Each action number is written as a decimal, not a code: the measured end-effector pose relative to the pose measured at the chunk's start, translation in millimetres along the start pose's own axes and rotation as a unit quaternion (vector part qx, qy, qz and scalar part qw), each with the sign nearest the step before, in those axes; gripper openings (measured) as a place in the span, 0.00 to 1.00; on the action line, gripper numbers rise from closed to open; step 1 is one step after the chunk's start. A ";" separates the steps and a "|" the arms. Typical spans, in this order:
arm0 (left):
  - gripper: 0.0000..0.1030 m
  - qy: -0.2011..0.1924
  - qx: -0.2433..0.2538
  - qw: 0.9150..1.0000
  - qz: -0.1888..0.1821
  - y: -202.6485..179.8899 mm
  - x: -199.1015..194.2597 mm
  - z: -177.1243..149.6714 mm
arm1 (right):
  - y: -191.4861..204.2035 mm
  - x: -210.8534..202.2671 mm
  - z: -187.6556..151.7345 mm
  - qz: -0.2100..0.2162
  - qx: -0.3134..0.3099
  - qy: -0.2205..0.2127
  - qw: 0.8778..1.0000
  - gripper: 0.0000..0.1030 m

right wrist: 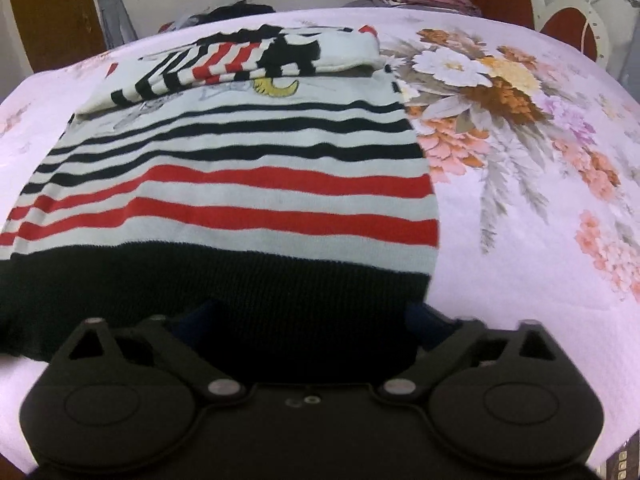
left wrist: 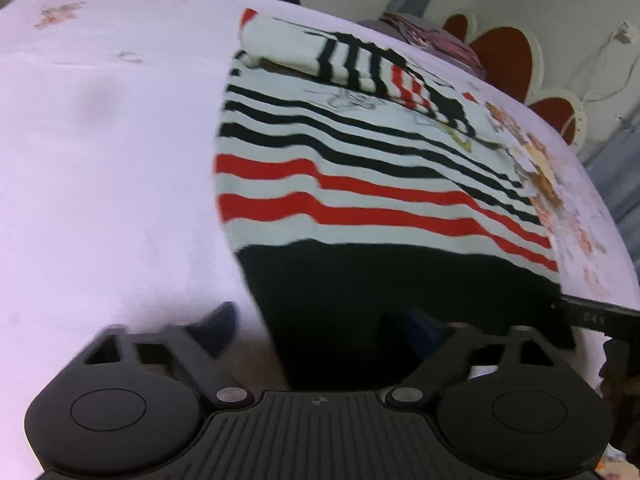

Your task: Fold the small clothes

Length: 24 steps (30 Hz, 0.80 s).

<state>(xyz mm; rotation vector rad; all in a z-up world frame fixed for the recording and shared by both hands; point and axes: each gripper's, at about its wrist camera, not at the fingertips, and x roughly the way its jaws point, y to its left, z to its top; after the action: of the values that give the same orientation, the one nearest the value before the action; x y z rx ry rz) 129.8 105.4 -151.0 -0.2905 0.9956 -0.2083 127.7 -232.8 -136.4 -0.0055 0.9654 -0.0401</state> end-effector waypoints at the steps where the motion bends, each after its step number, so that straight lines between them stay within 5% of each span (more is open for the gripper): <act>1: 0.72 0.004 -0.003 1.000 -0.002 -1.8 1.5 0.2 | -4.5 -3.6 -0.2 0.002 0.006 -0.003 1.000 0.74; 4: 0.67 0.011 -0.023 1.000 -0.014 -0.1 1.7 0.6 | -20.9 -11.0 -2.5 0.004 0.023 -0.004 1.000 0.58; 10: 0.46 0.028 -0.043 0.998 -0.034 6.9 5.1 2.2 | -43.8 -10.3 -10.6 0.002 0.055 0.020 0.998 0.57; 12: 0.22 0.038 -0.044 0.998 -0.037 8.4 7.8 4.0 | -39.9 -9.3 -10.3 0.001 0.051 0.024 0.998 0.55; 14: 0.13 0.060 -0.054 0.995 -0.052 10.9 12.5 4.0 | -36.8 -11.5 -9.5 0.015 0.054 0.033 0.998 0.42; 19: 0.11 0.051 -0.042 0.996 -0.056 4.8 12.2 5.5 | -38.1 -12.6 -3.8 0.056 0.074 0.059 0.994 0.12; 24: 0.10 0.014 -0.023 0.998 -0.063 0.3 1.3 19.5 | -36.0 -26.3 12.9 0.093 0.083 0.035 0.992 0.10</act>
<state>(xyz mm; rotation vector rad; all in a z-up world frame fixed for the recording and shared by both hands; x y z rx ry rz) 147.0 108.2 -142.2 -0.3937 1.0112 -0.3039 122.2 -267.9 -106.6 0.2407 1.0271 0.0524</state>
